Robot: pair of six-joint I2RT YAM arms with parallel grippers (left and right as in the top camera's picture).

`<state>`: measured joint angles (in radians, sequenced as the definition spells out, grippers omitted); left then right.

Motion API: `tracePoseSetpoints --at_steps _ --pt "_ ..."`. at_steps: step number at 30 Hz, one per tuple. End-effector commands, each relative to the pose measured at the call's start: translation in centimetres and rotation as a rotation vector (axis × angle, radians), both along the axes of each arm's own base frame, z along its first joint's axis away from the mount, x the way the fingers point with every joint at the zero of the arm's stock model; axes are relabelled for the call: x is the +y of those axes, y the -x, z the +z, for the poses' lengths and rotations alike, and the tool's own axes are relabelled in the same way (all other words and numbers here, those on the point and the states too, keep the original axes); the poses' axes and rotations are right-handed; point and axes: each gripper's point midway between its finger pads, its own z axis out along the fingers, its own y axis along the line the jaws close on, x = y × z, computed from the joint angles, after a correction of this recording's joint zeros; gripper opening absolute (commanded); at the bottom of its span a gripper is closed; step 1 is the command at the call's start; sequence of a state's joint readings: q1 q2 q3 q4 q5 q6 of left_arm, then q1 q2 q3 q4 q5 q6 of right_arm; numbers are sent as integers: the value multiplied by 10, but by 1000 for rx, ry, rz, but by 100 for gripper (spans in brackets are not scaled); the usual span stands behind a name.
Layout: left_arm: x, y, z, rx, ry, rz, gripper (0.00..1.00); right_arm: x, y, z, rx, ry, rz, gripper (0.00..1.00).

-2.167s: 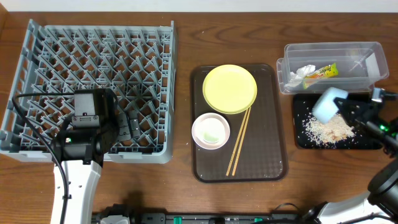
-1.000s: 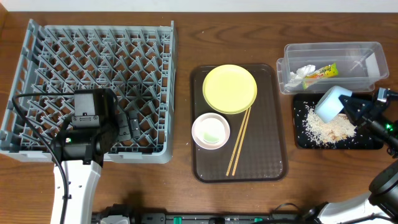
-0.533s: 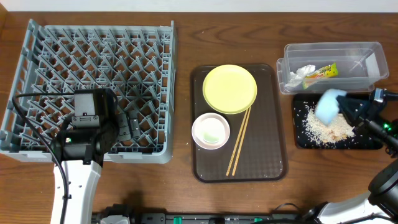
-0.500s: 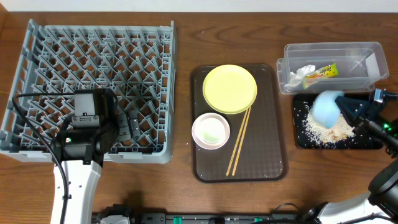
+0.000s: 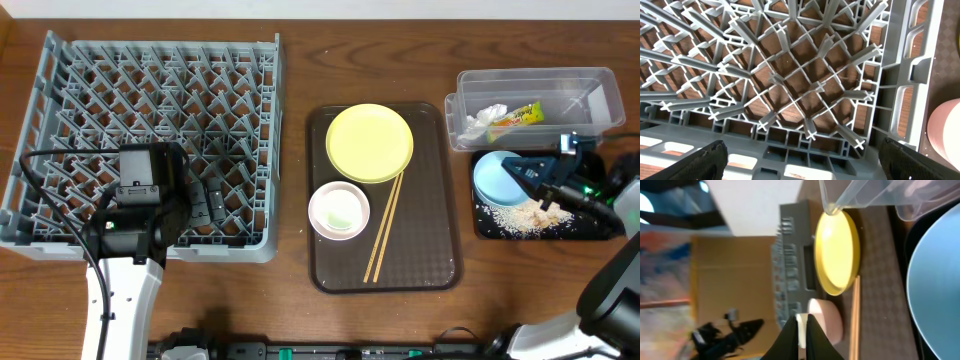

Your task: Sort waste into correct bins and load items into the dishwasher rack

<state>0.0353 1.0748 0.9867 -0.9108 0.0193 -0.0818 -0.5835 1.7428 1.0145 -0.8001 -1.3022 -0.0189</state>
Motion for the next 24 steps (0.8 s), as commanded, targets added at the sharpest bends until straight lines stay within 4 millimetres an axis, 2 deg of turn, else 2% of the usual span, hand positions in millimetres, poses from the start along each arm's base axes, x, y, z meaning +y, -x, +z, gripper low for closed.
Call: tracePoseSetpoints --at_steps 1,3,8,11,15,18,24 --pt "0 -4 9 -24 0 6 98 -5 2 -8 13 220 14 10" --pt "0 -4 9 -24 0 6 98 -15 6 -18 58 355 4 12" --pt "0 -4 9 -24 0 6 98 -27 12 -20 92 554 -12 17" --pt "0 -4 9 -24 0 6 98 -39 18 -25 175 668 -56 18" --pt "0 -4 9 -24 0 6 98 -77 37 -40 427 838 -231 20" --pt "0 -4 9 -24 0 6 98 -96 47 -47 527 913 -312 21" --pt "0 -4 9 -24 0 6 98 -100 46 -51 542 922 -319 23"
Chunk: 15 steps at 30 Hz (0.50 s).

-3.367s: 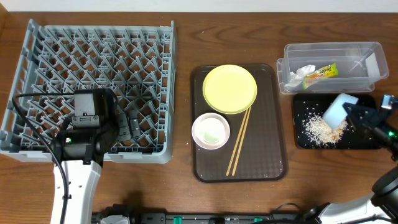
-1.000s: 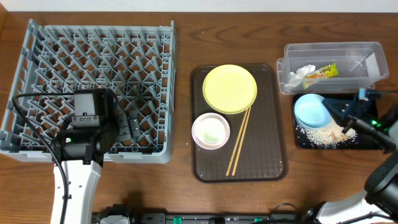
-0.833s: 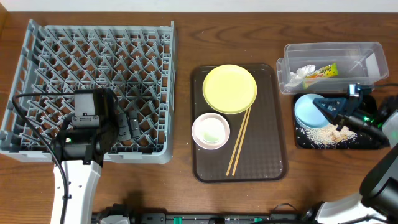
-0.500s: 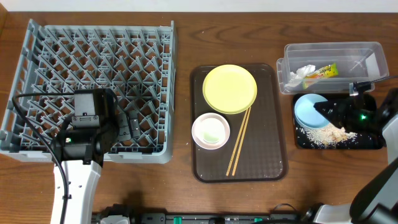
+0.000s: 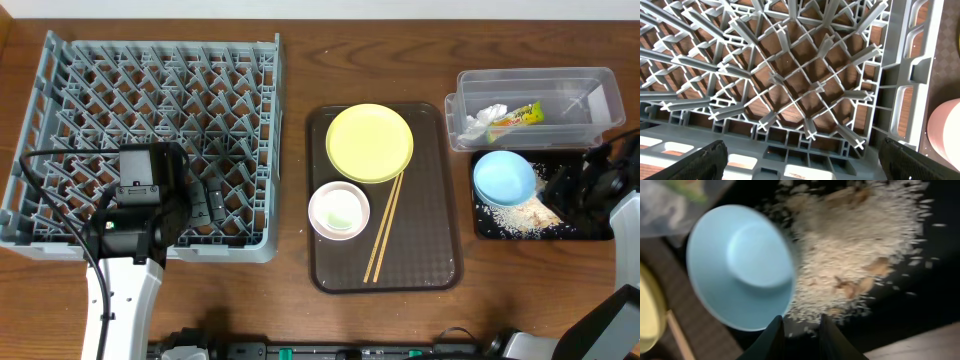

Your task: Sort waste into correct bins and load items into the dishwasher rack

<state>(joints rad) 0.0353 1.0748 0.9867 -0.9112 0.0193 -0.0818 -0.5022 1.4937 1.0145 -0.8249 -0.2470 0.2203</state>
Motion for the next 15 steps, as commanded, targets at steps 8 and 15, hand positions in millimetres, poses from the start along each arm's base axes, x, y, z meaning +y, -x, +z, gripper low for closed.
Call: tracePoseSetpoints --at_steps 8,15 --pt "0 -4 9 -24 0 6 98 -12 -2 -15 60 35 -67 23" --pt "0 -4 9 -24 0 6 98 -6 -15 -25 46 15 -42 26"
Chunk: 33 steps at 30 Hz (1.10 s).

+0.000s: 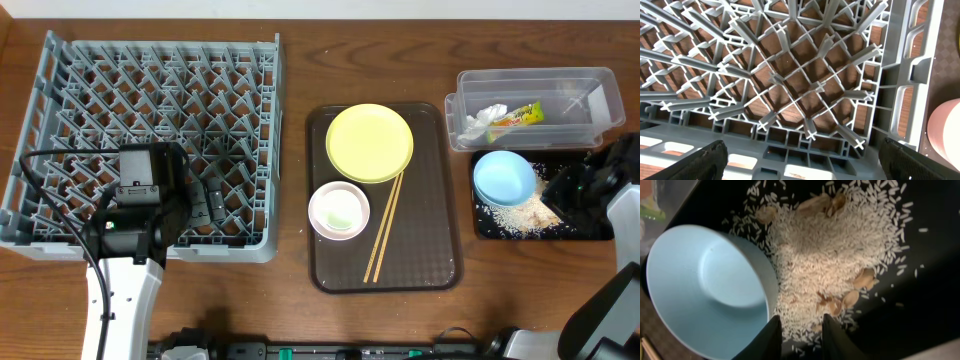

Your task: Sort waste into correct bins and load items into the dishwasher rack

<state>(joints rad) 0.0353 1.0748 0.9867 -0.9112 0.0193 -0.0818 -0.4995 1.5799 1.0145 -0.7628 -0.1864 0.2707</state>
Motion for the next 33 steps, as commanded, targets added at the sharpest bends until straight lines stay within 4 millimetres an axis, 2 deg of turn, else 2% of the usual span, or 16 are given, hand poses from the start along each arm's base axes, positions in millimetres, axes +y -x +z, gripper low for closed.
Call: tracePoseSetpoints --at_steps 1,9,15,33 --pt "0 -4 9 -24 0 6 98 9 -11 -2 -9 -11 24 27" --pt "0 -4 9 -24 0 6 98 22 -19 -2 -22 -6 70 30" --pt "0 -4 9 -24 0 6 98 15 -16 -4 1 24 36 30" --pt "0 -4 8 -20 0 6 98 20 -15 -17 29 7 32 29"
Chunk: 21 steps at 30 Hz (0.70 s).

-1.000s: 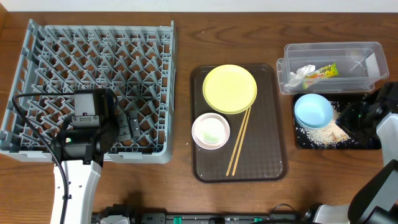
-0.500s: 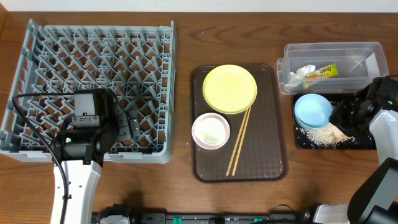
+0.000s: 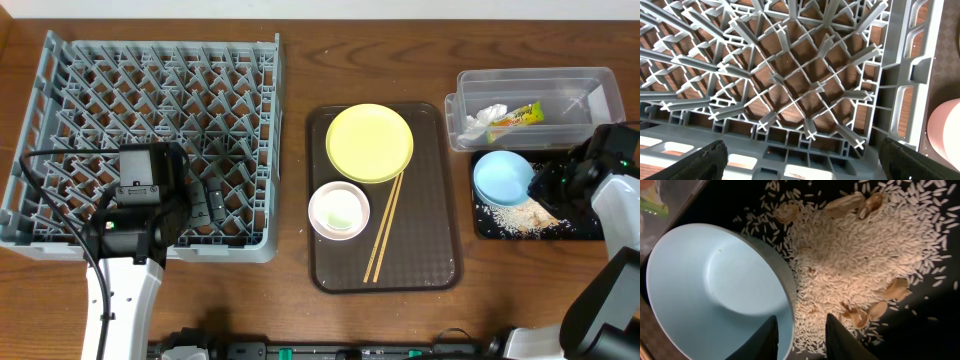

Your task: Sort waste into correct bins and load items into the dishwasher rack

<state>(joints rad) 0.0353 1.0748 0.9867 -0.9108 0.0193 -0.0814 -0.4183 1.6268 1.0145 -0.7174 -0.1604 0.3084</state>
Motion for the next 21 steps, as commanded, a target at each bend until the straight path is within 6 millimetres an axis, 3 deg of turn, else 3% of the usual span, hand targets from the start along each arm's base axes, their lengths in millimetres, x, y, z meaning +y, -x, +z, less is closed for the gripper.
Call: tracePoseSetpoints --at_steps 1,14,21 --pt "0 -4 8 -20 0 6 97 3 -1 -5 14 -4 -6 29" --pt "0 -4 8 -20 0 6 98 5 2 -22 60 -28 -23 23" --pt "0 -4 8 -20 0 6 98 4 0 -23 56 -25 -22 13"
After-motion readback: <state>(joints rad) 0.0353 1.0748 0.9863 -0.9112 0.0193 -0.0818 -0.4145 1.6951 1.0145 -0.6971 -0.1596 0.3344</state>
